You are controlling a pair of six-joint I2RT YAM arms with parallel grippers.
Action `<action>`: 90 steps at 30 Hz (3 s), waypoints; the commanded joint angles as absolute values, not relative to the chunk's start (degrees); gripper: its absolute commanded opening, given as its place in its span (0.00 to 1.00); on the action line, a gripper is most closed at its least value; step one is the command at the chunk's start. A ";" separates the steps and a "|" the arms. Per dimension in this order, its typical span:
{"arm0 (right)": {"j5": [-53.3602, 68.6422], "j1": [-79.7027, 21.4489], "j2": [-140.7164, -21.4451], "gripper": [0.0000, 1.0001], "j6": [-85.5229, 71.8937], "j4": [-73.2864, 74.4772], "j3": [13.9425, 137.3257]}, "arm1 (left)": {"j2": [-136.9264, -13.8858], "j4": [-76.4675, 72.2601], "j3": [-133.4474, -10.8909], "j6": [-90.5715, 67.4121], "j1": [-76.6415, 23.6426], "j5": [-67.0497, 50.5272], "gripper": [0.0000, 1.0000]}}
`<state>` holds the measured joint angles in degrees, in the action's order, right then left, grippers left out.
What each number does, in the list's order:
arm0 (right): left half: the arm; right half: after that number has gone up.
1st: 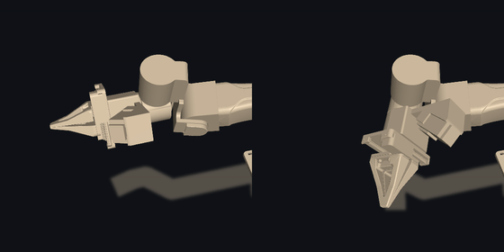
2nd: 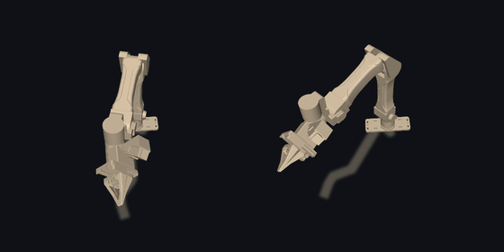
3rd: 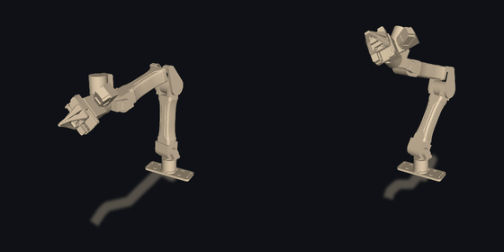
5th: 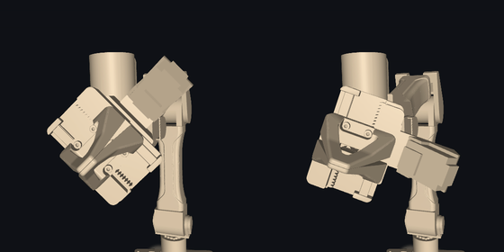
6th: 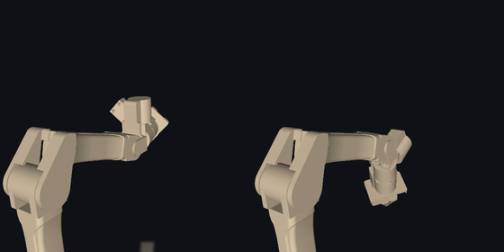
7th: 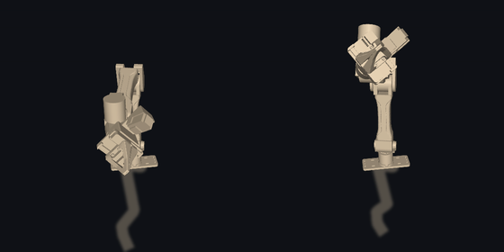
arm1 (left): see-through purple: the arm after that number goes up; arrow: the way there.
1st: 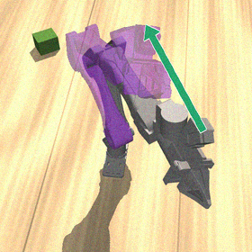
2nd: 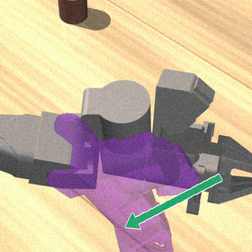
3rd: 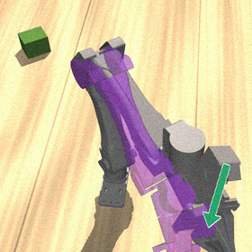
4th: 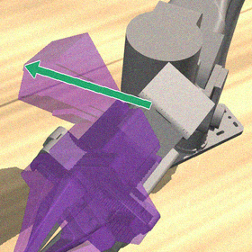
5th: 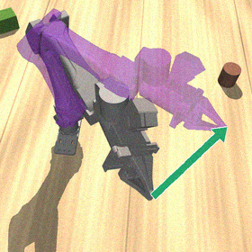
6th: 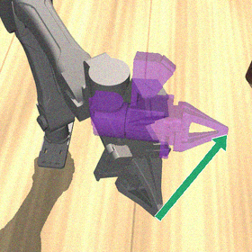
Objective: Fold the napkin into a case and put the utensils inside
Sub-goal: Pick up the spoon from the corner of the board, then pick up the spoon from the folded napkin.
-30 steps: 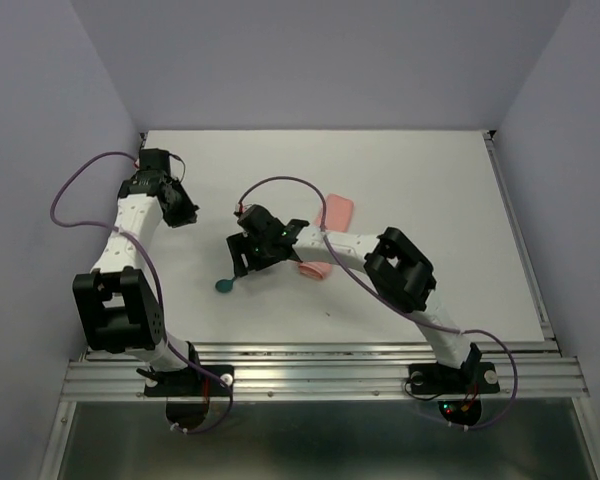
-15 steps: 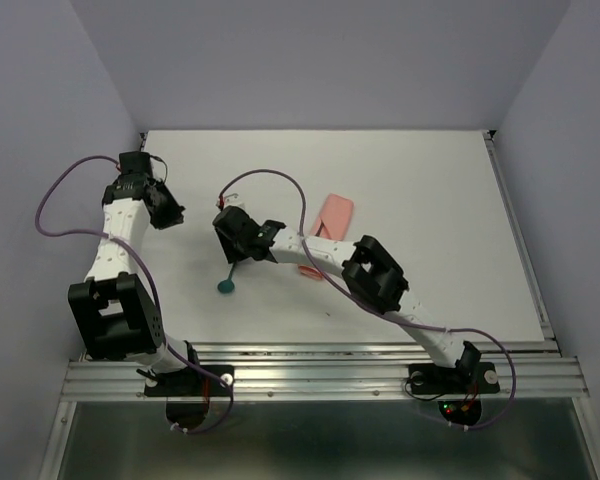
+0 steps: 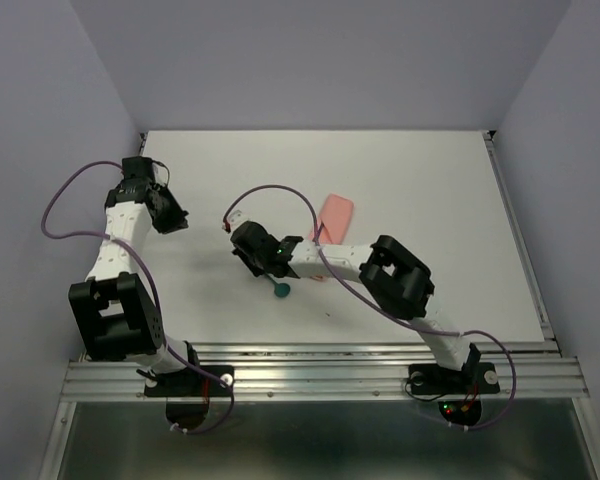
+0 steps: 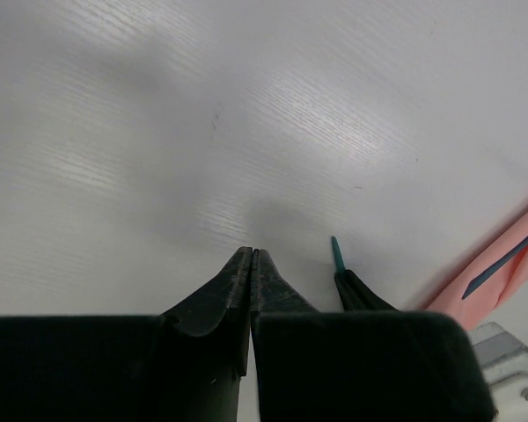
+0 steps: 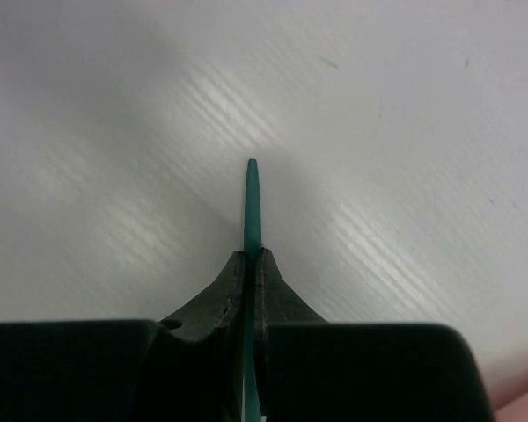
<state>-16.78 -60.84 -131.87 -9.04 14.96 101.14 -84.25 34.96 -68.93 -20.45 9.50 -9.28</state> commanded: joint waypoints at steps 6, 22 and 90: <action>-11.34 -61.52 -119.89 0.47 0.46 8.79 85.35 | -82.62 32.61 -67.33 -20.57 9.93 -12.74 0.14; -6.24 -60.47 -113.73 0.49 -10.98 21.70 80.24 | -83.23 32.34 -67.76 -20.74 9.41 -12.57 0.15; 8.01 -32.78 -90.96 0.01 -34.27 38.50 63.54 | -106.96 21.00 -74.88 -30.06 -33.05 -24.52 0.00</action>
